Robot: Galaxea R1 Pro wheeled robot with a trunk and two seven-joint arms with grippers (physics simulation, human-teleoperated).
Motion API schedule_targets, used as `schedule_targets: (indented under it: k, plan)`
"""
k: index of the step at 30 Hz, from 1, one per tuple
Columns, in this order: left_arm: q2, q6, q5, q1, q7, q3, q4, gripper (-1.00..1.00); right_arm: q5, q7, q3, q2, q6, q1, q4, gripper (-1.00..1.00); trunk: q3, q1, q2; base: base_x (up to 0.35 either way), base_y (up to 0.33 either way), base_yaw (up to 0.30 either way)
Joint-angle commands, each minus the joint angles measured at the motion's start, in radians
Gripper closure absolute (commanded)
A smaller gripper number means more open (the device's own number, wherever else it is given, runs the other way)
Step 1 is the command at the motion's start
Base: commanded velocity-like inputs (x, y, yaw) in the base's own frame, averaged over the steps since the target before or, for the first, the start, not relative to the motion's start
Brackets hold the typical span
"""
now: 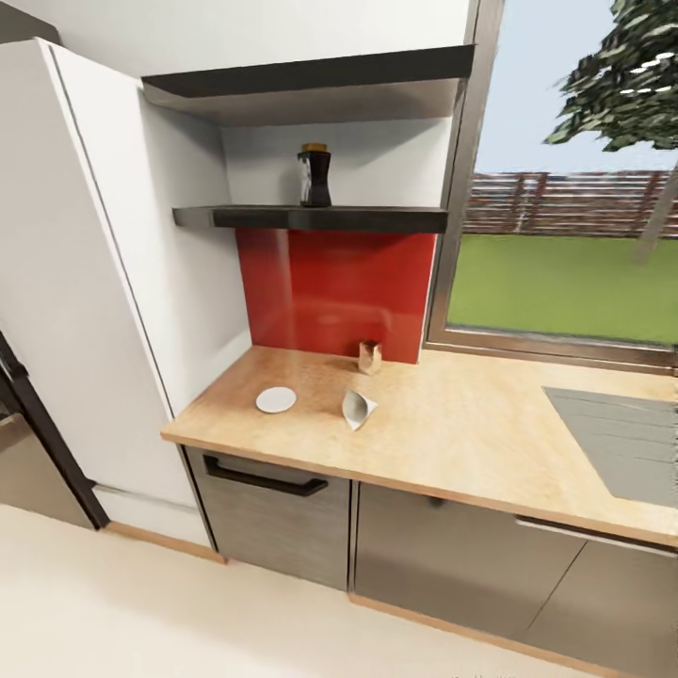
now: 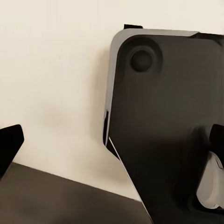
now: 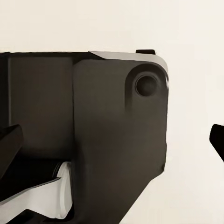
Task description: Set up a coffee station on the kitchen countertop: keep the coffee maker on the countertop, move the bottle of coffee from the kitchen shelf to the counter next to the coffee maker, place a paper coffee filter on top of the coffee maker, put the saucer next to the coffee maker with the coffee cup on the saucer, and place the electric kettle next to the coffee maker.
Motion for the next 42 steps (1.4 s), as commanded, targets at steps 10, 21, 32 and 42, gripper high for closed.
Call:
schedule_targets:
  k: [10, 21, 32, 42]
  plan:
    - [0.0, -0.001, 0.001, 0.0, 0.002, 0.006, 0.0, -1.0, -0.002, -0.002, -0.004, -0.001, 0.0, -0.001, -0.001, -1.0, -0.002, 0.001, -0.002, 0.119, 0.306, -0.291]
    - [0.032, -0.001, -0.002, -0.001, 0.009, 0.004, -0.002, -1.0, -0.001, -0.005, -0.005, -0.001, -0.01, -0.001, -0.002, -1.0, -0.002, 0.001, -0.002, 0.005, 0.049, -0.199]
    - [0.034, 0.001, -0.115, -0.013, -0.003, 0.004, -0.317, -1.0, -0.002, -0.008, -0.006, -0.001, -0.058, -0.001, 0.0, -1.0, -0.002, 0.001, -0.002, -0.039, 0.0, -0.03]
    - [0.041, 0.016, -0.117, -0.055, -0.096, -0.104, -0.642, -1.0, -0.001, -0.008, -0.005, -0.003, -0.058, -0.001, 0.004, -1.0, -0.002, 0.001, -0.002, -0.069, 0.0, -0.068]
